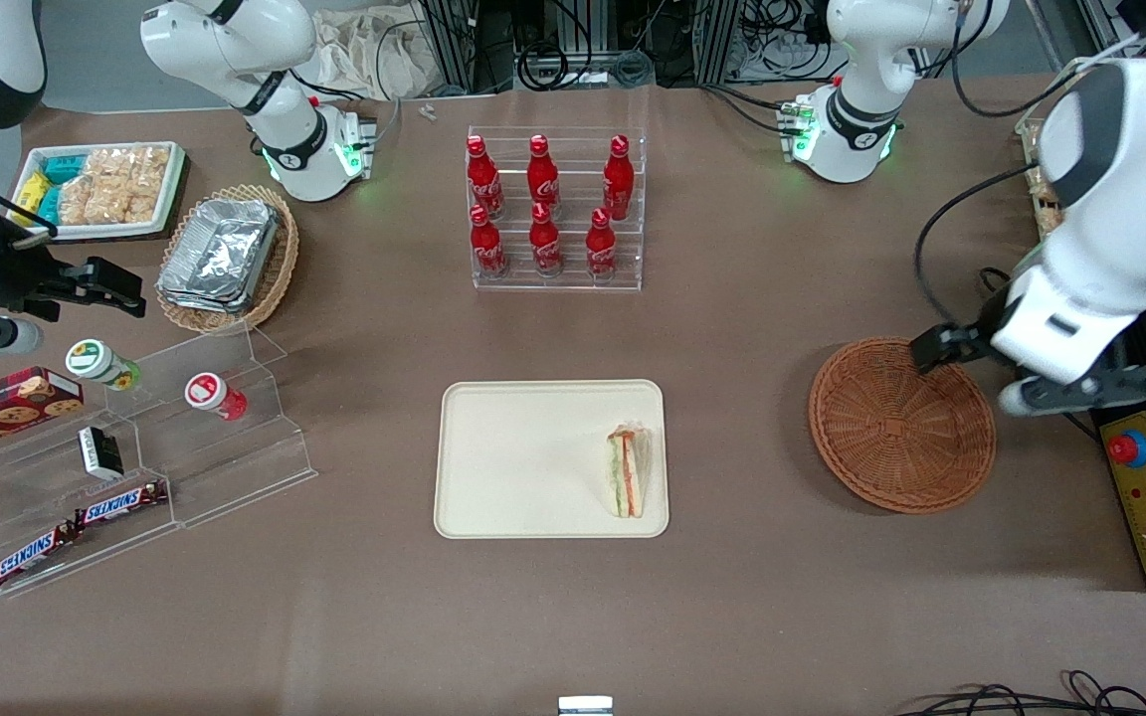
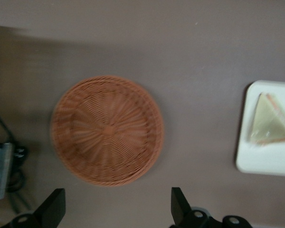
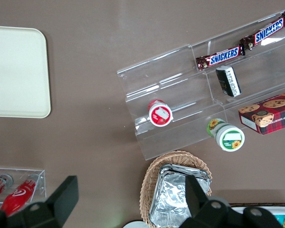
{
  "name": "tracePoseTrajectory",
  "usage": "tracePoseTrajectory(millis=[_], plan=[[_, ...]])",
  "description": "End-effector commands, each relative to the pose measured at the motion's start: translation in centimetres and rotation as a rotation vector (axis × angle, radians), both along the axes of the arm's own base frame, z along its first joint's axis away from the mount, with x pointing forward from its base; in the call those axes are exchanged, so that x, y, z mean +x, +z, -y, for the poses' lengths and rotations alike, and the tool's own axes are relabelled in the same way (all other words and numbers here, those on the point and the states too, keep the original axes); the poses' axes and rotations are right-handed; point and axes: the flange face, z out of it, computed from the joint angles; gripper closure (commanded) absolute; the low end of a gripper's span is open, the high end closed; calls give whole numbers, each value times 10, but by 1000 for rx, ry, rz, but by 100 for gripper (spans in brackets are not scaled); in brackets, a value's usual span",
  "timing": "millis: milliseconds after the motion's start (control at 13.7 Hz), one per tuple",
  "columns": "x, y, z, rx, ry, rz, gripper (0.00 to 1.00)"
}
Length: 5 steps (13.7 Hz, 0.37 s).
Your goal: Place sandwich from basket to tray
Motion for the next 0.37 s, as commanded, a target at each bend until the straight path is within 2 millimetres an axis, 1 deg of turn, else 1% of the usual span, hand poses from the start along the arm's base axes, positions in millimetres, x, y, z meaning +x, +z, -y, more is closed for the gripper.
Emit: tracePoseTrajectory(millis=[0,73,146,293], plan=[[-23,1,-24,-14,-57,-20,0],[-15,-1,-27,-12,-54,-22,0],[-4,-2,-25,5,-63,-20,0],[15,3,-24,10,-70,-10,0]])
